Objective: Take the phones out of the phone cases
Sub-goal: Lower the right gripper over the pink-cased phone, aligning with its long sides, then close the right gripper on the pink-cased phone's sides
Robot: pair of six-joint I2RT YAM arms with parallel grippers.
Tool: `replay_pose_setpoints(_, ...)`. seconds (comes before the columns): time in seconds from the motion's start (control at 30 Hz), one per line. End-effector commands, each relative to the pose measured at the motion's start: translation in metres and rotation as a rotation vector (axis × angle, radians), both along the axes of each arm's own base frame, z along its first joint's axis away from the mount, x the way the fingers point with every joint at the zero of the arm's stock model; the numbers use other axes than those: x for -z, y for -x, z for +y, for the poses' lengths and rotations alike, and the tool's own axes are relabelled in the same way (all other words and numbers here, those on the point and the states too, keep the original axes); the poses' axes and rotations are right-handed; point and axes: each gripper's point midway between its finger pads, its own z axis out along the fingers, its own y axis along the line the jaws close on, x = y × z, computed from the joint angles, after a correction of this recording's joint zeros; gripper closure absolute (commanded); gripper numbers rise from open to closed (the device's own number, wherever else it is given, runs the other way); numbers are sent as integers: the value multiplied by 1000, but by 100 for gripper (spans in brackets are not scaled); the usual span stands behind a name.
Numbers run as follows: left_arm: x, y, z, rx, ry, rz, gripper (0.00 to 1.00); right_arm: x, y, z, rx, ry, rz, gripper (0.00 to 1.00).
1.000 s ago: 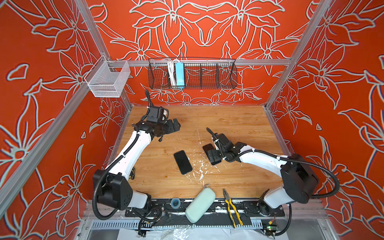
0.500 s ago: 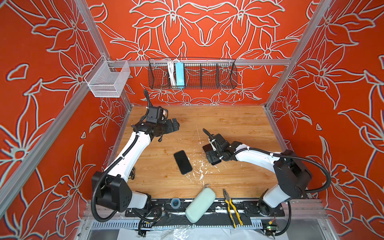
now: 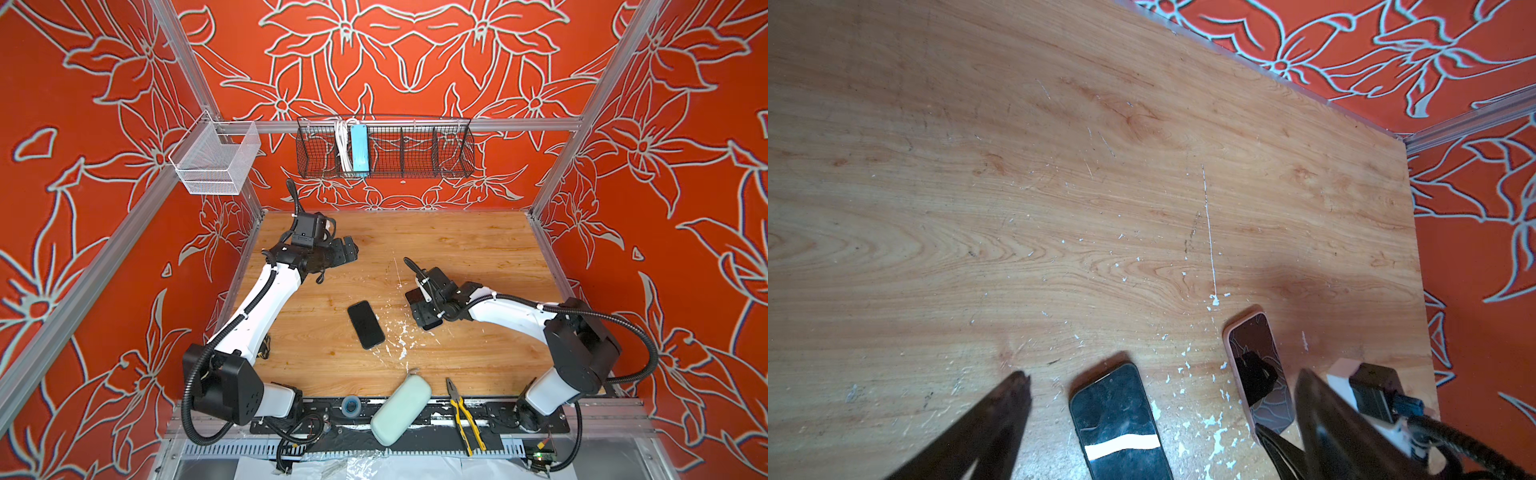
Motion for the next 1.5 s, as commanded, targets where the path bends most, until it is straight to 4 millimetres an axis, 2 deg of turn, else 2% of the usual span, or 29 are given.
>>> replay_pose_setpoints(0.0,-7,3,2,-14,0,-28,3,0,1,4,-17,11,12,9)
replay_pose_setpoints(0.33,-7,3,2,-14,1,-30,3,4,3,8,-35,23,25,10)
replay_pose_setpoints(1.47,-7,4,3,-14,-5,-33,3,29,4,4,-53,103,74,9)
